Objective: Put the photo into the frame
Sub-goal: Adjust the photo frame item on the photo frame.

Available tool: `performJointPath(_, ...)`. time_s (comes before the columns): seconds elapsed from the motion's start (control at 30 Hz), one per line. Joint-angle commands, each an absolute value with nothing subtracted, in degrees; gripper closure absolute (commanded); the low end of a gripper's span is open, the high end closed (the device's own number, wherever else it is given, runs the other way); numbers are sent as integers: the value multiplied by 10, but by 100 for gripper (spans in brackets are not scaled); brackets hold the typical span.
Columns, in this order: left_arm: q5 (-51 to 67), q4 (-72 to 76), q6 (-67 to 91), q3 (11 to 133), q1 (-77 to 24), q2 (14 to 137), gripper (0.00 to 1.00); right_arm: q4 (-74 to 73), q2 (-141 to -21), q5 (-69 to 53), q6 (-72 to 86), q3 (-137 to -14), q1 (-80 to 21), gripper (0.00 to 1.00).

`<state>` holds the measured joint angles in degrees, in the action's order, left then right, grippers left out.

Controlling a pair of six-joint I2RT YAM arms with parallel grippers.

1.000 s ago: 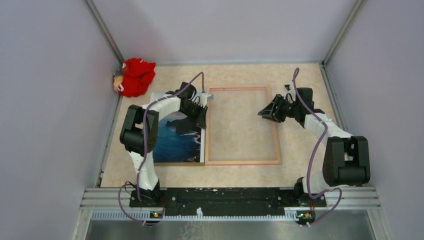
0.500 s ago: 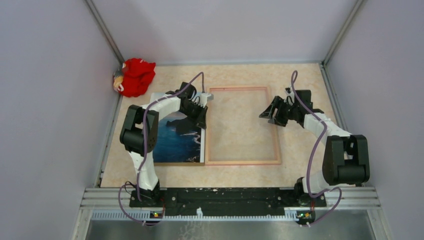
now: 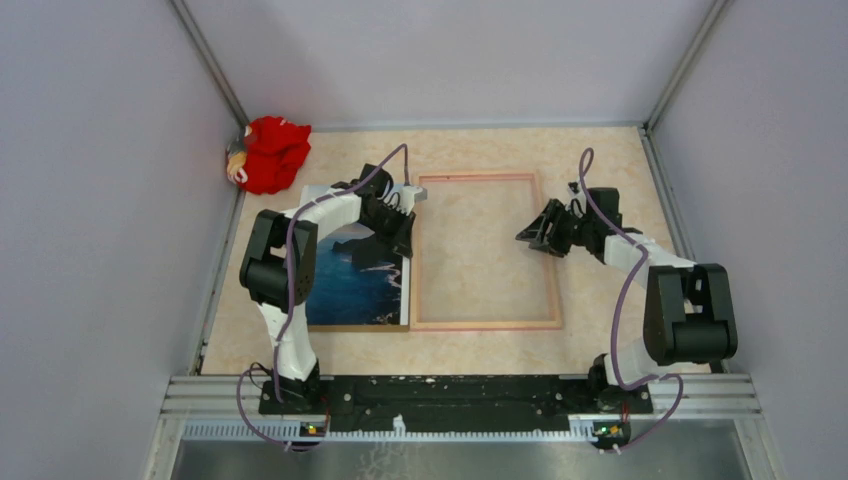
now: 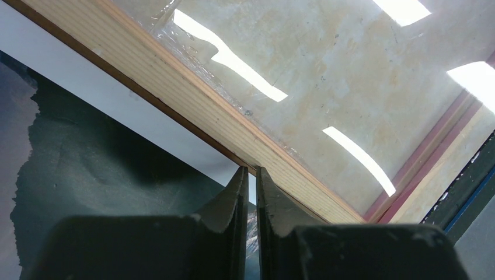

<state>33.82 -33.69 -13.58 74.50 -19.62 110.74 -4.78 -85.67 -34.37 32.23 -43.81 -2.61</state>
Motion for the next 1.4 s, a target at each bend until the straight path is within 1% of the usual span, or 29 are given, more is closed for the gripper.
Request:
performJointPath(0.0, 314, -335, -145, 747, -206, 1117, 86, 55, -835, -400, 355, -418, -32, 50)
performJointPath(0.1, 312, -334, -145, 748, -205, 1118, 86, 104, -817, -418, 370, -398, -32, 59)
performJointPath(0.2, 313, -335, -145, 748, -206, 1119, 87, 127, -803, -425, 377, -390, -32, 64)
performJointPath(0.33, 313, -334, -145, 749, -206, 1120, 87, 128, -799, -425, 378, -389, -35, 63)
performJointPath(0.47, 314, -336, -145, 751, -206, 1119, 87, 120, -804, -418, 376, -387, -42, 60)
performJointPath(0.77, 315, -335, -145, 750, -206, 1121, 87, 158, -795, -387, 417, -356, -71, 64)
performJointPath(1.1, 315, -331, -144, 744, -206, 1126, 88, 291, -795, -423, 533, -311, -72, 70)
performJointPath(1.37, 316, -329, -144, 743, -207, 1126, 88, 439, -817, -447, 660, -277, -75, 73)
